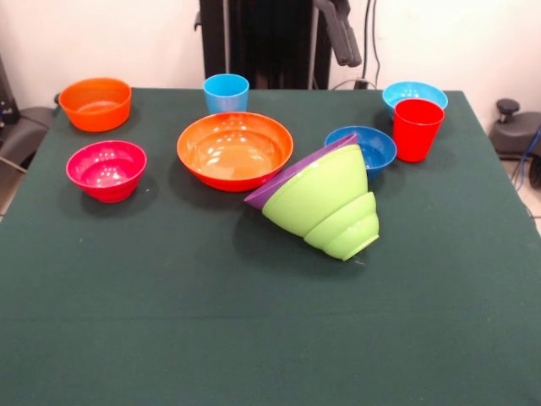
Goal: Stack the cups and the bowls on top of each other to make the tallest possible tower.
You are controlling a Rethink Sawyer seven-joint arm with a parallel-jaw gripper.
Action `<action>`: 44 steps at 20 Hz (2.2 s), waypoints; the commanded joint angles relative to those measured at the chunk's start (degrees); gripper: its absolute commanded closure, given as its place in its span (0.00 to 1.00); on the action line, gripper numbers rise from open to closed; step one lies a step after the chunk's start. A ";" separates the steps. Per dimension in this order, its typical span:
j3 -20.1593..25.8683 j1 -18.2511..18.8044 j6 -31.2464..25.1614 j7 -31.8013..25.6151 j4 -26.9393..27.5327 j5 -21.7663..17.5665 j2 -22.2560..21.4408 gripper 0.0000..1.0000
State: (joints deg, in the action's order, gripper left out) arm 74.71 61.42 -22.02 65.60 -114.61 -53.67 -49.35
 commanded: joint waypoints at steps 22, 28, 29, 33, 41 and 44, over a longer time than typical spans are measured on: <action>-15.66 -8.43 -4.78 -8.24 2.73 -14.32 6.57 0.00; -18.12 -9.44 -3.45 -7.15 3.16 -16.77 7.48 0.00; -18.34 -9.77 -3.49 -6.80 3.14 -16.78 7.45 0.00; -19.39 -10.99 -0.16 -2.98 2.62 -18.73 7.25 0.00; -21.73 -12.74 5.54 2.31 0.54 -23.21 5.97 0.00; -22.05 -12.92 8.26 3.42 -0.32 -24.05 5.41 0.00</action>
State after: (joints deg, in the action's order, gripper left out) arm 57.65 51.19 -18.72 65.60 -113.18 -71.12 -45.15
